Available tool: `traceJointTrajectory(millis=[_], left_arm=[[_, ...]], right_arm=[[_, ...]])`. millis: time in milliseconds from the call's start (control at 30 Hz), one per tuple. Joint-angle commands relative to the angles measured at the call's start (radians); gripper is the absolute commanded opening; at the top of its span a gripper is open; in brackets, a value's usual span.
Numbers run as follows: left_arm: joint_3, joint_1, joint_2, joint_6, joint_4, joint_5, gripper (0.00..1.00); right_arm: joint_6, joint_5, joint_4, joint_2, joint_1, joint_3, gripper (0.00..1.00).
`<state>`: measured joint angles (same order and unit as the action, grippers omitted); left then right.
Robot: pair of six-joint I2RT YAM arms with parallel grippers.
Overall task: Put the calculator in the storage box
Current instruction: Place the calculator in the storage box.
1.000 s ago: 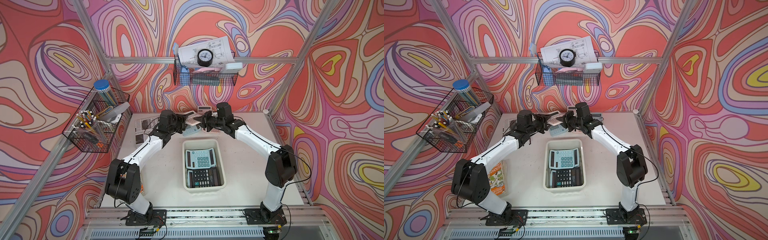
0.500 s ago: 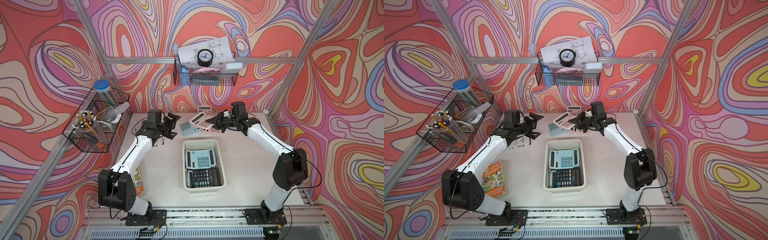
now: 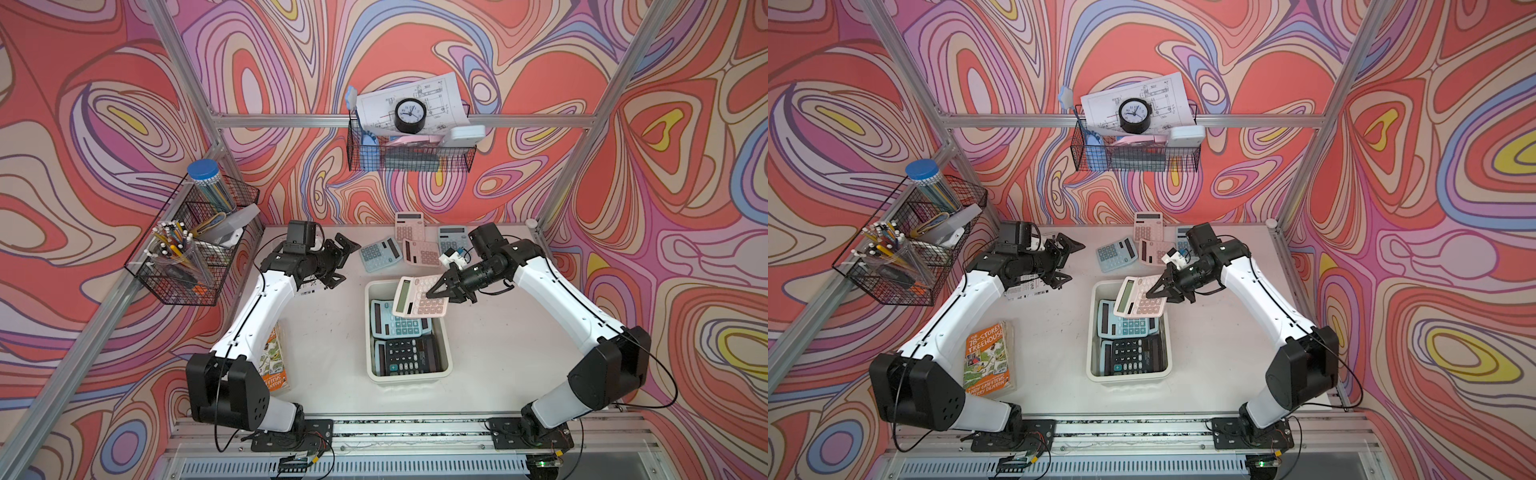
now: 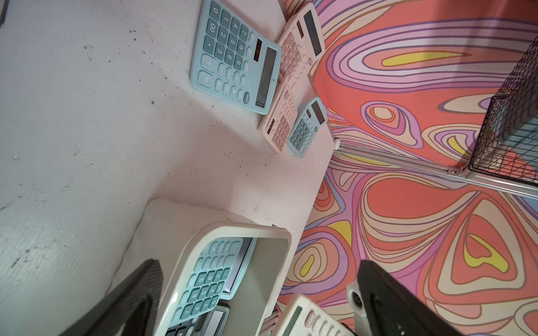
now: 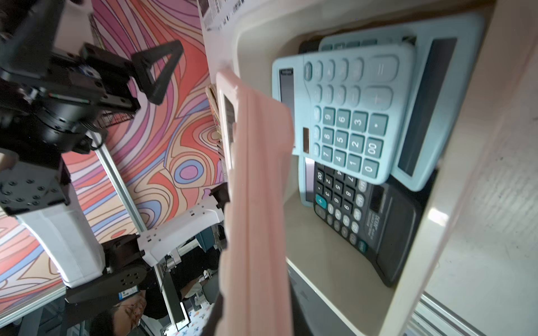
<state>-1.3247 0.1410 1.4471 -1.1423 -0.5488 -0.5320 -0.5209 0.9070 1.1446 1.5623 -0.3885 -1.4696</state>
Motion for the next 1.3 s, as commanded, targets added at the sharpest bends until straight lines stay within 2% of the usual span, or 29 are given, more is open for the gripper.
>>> traceJointTrajectory(millis=[0, 200, 633, 1033, 1100, 1267], left_arm=[[0.008, -0.007, -0.028, 0.036, -0.031, -0.014, 0.99], [0.022, -0.007, -0.036, 0.039, -0.028, -0.016, 0.98], [0.058, -0.007, -0.060, 0.040, -0.023, -0.016, 0.98], [0.064, -0.008, -0.059, 0.040, -0.014, -0.017, 0.99], [0.062, -0.007, -0.054, 0.040, -0.015, -0.018, 0.98], [0.056, -0.008, -0.043, 0.043, -0.017, -0.019, 0.99]], right_arm=[[0.083, 0.018, 0.072, -0.026, -0.044, 0.046, 0.00], [0.040, 0.012, 0.024, -0.035, -0.106, 0.114, 0.00], [0.004, 0.006, -0.053, 0.052, -0.221, 0.131, 0.00], [-0.017, 0.018, -0.124, 0.129, -0.256, 0.124, 0.00], [-0.019, 0.019, -0.125, 0.138, -0.260, 0.125, 0.06], [0.004, -0.002, -0.082, 0.149, -0.262, 0.104, 0.47]])
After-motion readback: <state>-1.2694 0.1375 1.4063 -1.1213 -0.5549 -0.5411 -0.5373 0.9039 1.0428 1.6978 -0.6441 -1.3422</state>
